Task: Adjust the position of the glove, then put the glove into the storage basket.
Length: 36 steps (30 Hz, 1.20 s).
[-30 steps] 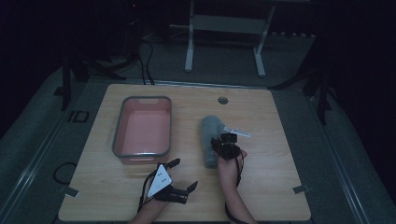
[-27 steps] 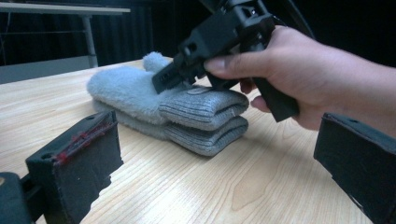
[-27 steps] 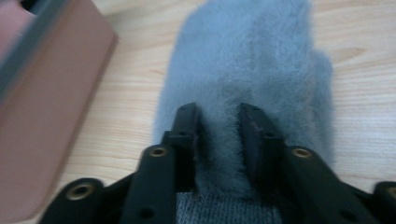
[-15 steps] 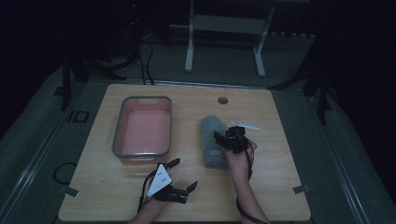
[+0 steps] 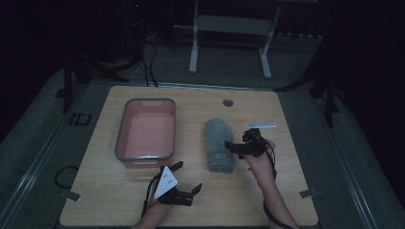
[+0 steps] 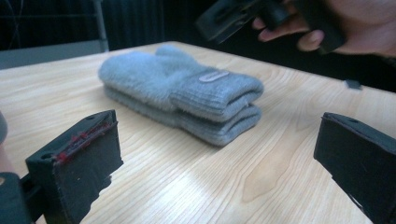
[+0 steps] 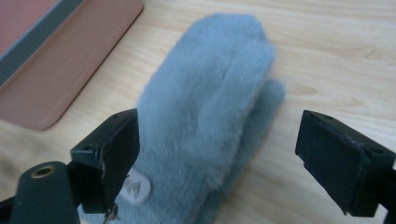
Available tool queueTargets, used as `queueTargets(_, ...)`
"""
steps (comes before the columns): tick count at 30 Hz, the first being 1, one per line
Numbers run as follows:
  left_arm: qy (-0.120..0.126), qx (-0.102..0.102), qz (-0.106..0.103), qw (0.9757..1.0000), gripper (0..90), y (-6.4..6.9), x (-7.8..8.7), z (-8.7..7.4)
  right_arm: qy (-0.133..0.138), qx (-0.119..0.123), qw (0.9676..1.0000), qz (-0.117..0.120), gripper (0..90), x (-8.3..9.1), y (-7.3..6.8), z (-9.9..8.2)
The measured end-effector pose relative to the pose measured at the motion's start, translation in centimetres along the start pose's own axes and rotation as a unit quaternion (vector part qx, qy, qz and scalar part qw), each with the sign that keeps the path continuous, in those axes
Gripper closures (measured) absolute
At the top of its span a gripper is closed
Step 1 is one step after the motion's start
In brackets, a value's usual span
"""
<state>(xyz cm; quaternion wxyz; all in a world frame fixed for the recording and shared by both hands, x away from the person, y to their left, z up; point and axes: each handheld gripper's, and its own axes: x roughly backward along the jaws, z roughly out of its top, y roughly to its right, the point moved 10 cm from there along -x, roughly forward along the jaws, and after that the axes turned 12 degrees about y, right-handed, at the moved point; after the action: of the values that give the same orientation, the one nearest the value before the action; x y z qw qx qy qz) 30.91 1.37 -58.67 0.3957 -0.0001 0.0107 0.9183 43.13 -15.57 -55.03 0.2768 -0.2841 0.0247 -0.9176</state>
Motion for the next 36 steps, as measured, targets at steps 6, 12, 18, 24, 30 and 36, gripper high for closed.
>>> queueTargets(6, -0.022, -0.009, 0.022, 0.9995, 0.8, -0.2, -0.2, 0.4, 0.025, 0.036, 0.9988, 0.024, 14.3, 1.2, 0.8, -0.6)
queueTargets(12, -0.047, 0.012, 0.025, 0.9985, 0.8, 0.0, -1.2, 0.7, 0.042, 0.063, 0.9966, 0.033, 15.2, 2.3, 1.4, -0.9)
queueTargets(18, -0.050, 0.046, 0.018, 0.9975, 0.8, -0.2, -3.4, 2.4, 0.081, 0.061, 0.9938, 0.047, 15.2, 2.6, 1.2, 0.3)
queueTargets(24, -0.053, 0.068, 0.003, 0.9962, 0.8, -1.2, -6.0, 5.0, 0.071, 0.063, 0.9945, 0.043, 15.3, 2.8, 1.1, 1.0)
queueTargets(30, -0.094, 0.084, 0.000, 0.9920, 0.8, -1.9, -8.8, 5.1, 0.048, 0.033, 0.9975, 0.041, 13.1, 2.0, 1.2, 0.7)
queueTargets(36, -0.135, 0.079, 0.006, 0.9877, 0.7, -2.0, -11.1, 3.4, 0.026, 0.032, 0.9985, 0.035, 18.1, 0.6, 1.3, 0.1)
